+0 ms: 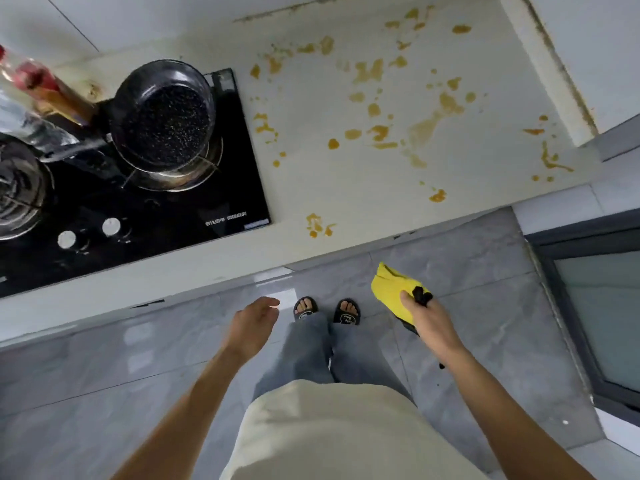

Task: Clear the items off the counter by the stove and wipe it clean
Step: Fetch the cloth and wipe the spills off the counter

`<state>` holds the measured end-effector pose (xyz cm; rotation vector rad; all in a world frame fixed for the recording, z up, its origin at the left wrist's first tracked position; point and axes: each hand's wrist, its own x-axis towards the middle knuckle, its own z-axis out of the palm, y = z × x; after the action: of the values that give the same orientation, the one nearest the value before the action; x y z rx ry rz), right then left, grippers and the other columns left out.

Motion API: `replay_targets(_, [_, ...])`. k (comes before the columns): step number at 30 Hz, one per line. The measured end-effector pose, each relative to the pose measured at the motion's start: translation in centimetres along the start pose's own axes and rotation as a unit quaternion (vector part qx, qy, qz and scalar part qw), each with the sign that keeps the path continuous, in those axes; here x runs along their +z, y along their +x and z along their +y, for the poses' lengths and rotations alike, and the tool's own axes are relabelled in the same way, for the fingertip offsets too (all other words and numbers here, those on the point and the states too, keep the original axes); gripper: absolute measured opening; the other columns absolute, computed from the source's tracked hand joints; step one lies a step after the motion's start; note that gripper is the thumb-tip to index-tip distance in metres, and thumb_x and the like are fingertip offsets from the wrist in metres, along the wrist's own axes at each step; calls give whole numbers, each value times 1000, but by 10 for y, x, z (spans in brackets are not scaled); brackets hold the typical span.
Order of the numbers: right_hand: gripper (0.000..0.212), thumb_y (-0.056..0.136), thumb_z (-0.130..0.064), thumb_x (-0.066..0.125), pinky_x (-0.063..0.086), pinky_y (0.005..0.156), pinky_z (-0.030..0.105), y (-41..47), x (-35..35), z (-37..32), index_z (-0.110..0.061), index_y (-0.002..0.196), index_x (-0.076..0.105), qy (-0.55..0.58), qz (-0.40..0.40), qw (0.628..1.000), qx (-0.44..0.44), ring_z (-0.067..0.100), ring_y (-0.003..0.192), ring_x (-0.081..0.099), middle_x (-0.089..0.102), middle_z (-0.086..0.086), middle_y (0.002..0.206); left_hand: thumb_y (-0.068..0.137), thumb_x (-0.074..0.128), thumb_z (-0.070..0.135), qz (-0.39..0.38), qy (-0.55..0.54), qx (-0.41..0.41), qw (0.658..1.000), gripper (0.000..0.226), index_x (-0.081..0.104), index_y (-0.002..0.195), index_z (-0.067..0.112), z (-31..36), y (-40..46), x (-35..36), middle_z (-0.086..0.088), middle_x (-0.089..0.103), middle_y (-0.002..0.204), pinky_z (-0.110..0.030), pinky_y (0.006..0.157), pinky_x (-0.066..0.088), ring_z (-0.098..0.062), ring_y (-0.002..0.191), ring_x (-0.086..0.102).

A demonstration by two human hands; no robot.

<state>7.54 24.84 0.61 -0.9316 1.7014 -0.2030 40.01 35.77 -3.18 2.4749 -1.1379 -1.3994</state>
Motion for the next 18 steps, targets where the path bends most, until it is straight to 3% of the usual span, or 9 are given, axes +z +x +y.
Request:
replay_targets(2, [29, 102, -33, 61, 45, 80, 15, 11, 12, -35, -18, 125, 71, 2, -20, 999, -39, -1, 94, 65, 71, -8, 109, 107, 52, 30, 37, -47, 27, 998, 28, 68, 131, 31, 17, 5, -10, 8, 73, 119, -24, 89, 45, -15, 107, 67])
replay_targets(5, [20, 101, -40, 63, 44, 78, 21, 26, 30, -86, -21, 105, 69, -10, -26, 997, -78, 8, 92, 62, 69, -8, 98, 106, 52, 27, 80, -80, 74, 991, 32, 65, 136, 28, 44, 19, -26, 8, 69, 131, -26, 95, 46, -12, 111, 65])
replay_targets(8, [27, 101, -37, 64, 40, 59, 2, 40, 51, -125, -27, 76, 59, -12, -3, 987, -157, -14, 67, 59, 64, -27, 63, 106, 51, 25, 120, -27, 137, 983, 39, 60, 144, 24, 63, 38, -34, 4, 61, 147, -28, 109, 43, -19, 131, 57])
replay_targets(9, [26, 100, -37, 63, 40, 59, 1, 43, 59, -135, -26, 76, 60, -12, 9, 983, -186, -17, 65, 59, 65, -32, 64, 106, 51, 24, 126, -11, 156, 980, 41, 57, 147, 22, 67, 45, -33, 2, 57, 152, -26, 112, 37, -20, 141, 50])
replay_targets(11, [13, 99, -34, 58, 41, 68, -2, 49, 75, -147, -26, 101, 68, -38, 31, 960, -277, -18, 77, 61, 71, -33, 85, 107, 51, 24, 122, 30, 192, 973, 47, 50, 154, 22, 68, 59, -28, -1, 44, 164, -29, 121, 31, -22, 155, 33])
replay_targets(13, [43, 95, -18, 55, 40, 93, 1, 61, 93, -148, -31, 135, 60, -136, 46, 913, -383, -10, 110, 59, 68, -21, 124, 108, 48, 28, 117, 94, 224, 963, 53, 41, 161, 21, 63, 72, -18, -6, 28, 173, -40, 131, 23, -26, 163, 16])
replay_targets(15, [64, 91, -6, 60, 34, 120, 25, 78, 110, -138, -22, 152, 49, -242, 17, 861, -448, 11, 146, 42, 52, -6, 154, 110, 43, 31, 126, 159, 241, 949, 59, 30, 166, 19, 55, 80, -4, -9, 12, 177, -48, 133, 13, -30, 165, 3])
replay_targets(16, [66, 94, -8, 63, 29, 125, 38, 85, 118, -130, -17, 157, 43, -282, -13, 851, -442, 20, 155, 30, 42, 0, 163, 110, 41, 33, 135, 180, 247, 943, 61, 25, 167, 18, 51, 81, 1, -10, 6, 177, -49, 133, 9, -30, 165, -2])
replay_targets(18, [76, 100, -36, 63, 14, 130, 47, 94, 128, -109, -18, 164, 26, -376, -59, 827, -413, 26, 162, 2, 15, 5, 173, 110, 37, 37, 156, 205, 258, 931, 65, 19, 169, 16, 44, 84, 10, -10, 2, 178, -50, 133, 7, -31, 164, -6])
